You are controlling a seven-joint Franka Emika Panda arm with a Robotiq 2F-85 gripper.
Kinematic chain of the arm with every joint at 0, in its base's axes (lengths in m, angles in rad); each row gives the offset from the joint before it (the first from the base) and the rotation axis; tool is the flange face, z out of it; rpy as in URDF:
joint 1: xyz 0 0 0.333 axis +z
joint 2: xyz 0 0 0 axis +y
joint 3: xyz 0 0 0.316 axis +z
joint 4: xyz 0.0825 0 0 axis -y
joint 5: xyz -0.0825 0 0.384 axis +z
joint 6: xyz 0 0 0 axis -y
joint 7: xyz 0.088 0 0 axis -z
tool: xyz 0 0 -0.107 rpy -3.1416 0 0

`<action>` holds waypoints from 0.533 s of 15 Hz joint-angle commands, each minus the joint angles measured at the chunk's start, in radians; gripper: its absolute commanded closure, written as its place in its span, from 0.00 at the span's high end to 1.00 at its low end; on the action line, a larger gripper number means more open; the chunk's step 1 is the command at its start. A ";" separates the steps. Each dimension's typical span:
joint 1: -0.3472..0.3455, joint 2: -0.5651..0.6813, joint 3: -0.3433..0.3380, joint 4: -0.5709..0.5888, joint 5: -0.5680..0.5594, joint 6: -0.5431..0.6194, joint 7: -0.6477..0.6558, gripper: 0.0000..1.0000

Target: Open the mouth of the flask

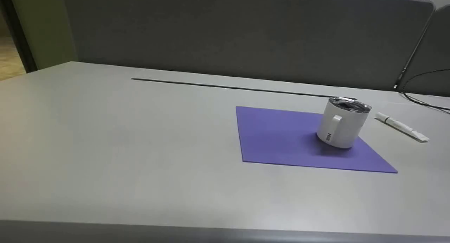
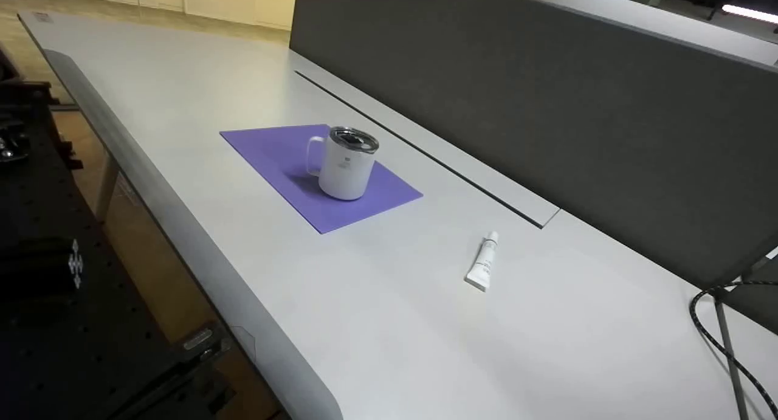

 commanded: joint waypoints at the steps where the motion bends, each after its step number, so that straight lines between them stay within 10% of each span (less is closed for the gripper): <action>1: 0.028 0.004 -0.023 0.003 -0.011 -0.005 0.010 1.00; 7: 0.038 0.055 -0.104 -0.059 0.003 0.222 -0.149 1.00; 8: 0.036 0.075 -0.128 -0.078 0.010 0.291 -0.183 0.75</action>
